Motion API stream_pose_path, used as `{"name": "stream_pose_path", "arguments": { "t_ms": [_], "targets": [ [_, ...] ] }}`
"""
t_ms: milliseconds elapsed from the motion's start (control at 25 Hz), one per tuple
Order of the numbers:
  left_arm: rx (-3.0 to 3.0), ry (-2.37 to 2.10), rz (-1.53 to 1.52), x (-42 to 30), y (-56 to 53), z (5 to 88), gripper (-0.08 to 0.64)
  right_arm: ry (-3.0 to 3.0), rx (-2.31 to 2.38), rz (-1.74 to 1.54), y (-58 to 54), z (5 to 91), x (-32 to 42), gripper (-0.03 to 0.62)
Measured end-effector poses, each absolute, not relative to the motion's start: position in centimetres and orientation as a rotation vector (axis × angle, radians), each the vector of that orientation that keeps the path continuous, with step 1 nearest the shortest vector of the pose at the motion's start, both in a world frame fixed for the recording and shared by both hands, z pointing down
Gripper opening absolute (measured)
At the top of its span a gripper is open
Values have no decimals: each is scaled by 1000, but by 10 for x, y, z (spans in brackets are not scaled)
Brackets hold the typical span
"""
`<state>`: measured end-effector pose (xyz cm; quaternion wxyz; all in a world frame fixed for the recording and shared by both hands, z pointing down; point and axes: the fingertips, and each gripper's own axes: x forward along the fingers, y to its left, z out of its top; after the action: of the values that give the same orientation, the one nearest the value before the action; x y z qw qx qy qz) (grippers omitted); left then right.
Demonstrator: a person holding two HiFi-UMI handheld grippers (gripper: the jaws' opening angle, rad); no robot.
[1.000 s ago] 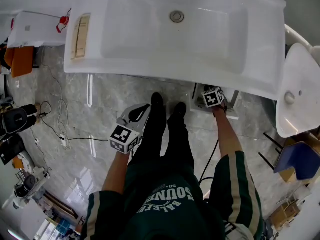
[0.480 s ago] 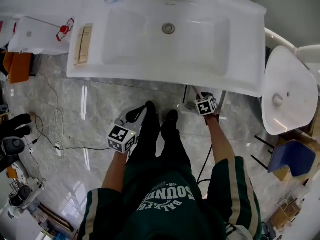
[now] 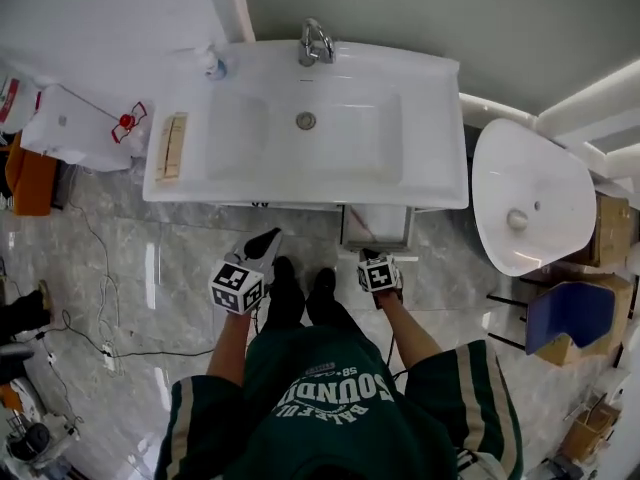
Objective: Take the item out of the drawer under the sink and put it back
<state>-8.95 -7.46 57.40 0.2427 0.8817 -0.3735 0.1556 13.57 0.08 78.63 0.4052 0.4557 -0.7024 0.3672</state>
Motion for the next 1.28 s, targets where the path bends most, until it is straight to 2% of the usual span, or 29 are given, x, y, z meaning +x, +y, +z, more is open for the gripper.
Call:
{"name": "stream_pose_path", "arguments": {
  "t_ms": [200, 560, 840, 1040, 1280],
  "targets": [
    [2498, -1057, 381, -100, -104, 533, 51, -1906, 1272, 886, -26, 724, 105, 2],
    [2631, -1124, 268, -126, -151, 469, 51, -2249, 1505, 504, -145, 543, 61, 2],
    [2704, -1185, 190, -146, -175, 427, 51, -2458, 1597, 270, -192, 426, 33, 2],
    [2728, -1187, 144, -155, -185, 411, 51, -2532, 1631, 152, -195, 386, 19, 2],
    [2734, -1185, 133, -156, -191, 409, 51, -2527, 1638, 136, -192, 391, 17, 2]
  ]
}}
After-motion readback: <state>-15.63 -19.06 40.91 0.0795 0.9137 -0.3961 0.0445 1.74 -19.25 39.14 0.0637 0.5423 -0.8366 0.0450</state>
